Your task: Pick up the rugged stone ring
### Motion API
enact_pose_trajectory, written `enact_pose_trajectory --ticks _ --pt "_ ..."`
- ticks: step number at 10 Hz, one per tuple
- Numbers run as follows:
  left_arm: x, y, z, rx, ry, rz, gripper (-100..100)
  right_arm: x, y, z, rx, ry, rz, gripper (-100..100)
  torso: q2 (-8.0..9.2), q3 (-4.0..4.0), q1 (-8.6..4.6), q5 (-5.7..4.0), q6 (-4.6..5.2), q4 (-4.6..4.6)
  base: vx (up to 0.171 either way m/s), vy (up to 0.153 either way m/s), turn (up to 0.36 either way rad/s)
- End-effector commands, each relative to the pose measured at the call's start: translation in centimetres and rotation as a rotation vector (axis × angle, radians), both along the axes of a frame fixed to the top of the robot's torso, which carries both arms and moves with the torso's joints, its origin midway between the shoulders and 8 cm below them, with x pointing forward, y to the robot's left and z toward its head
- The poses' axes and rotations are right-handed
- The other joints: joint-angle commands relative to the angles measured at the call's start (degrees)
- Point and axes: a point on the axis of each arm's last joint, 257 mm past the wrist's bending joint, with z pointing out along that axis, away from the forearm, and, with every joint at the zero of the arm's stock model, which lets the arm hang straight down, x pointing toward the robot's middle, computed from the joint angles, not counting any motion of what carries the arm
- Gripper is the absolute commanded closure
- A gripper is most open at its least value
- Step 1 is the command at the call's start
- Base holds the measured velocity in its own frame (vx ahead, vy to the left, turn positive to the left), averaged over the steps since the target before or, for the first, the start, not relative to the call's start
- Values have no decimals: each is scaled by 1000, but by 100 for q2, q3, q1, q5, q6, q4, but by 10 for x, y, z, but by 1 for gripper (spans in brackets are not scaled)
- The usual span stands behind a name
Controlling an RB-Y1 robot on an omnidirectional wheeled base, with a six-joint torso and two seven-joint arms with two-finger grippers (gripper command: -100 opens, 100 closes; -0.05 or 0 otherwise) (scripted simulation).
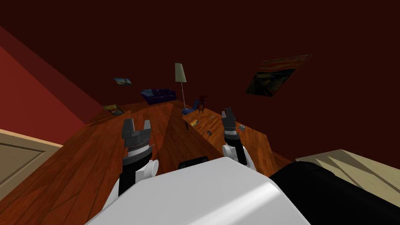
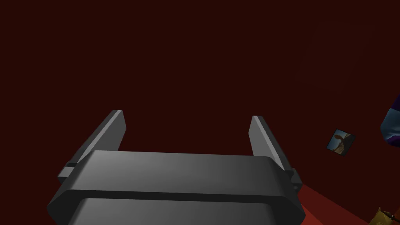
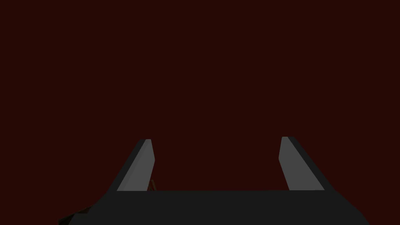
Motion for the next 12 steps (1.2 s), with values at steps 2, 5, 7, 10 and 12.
enact_pose_trajectory --ticks 2,5,7,10,12 --pt "0 0 0 0 0 0 0 16 8 -25 -54 67 4 -100 -5 -3 2 0 -1 -1 18 12 67" --pt "0 0 0 0 0 0 0 33 16 -60 -123 152 5 -100 -11 -6 10 2 -2 -3 24 24 86" --pt "0 0 0 0 0 0 0 46 23 -89 -184 219 6 -100 -12 -7 6 1 -1 -3 22 16 66" --pt "0 0 0 0 0 0 0 58 29 -126 -257 300 7 -100 -10 -6 7 2 1 -2 23 19 74" --pt "0 0 0 0 0 0 0 64 31 -148 -299 347 7 -100 -12 -7 8 2 -2 -3 22 21 84"
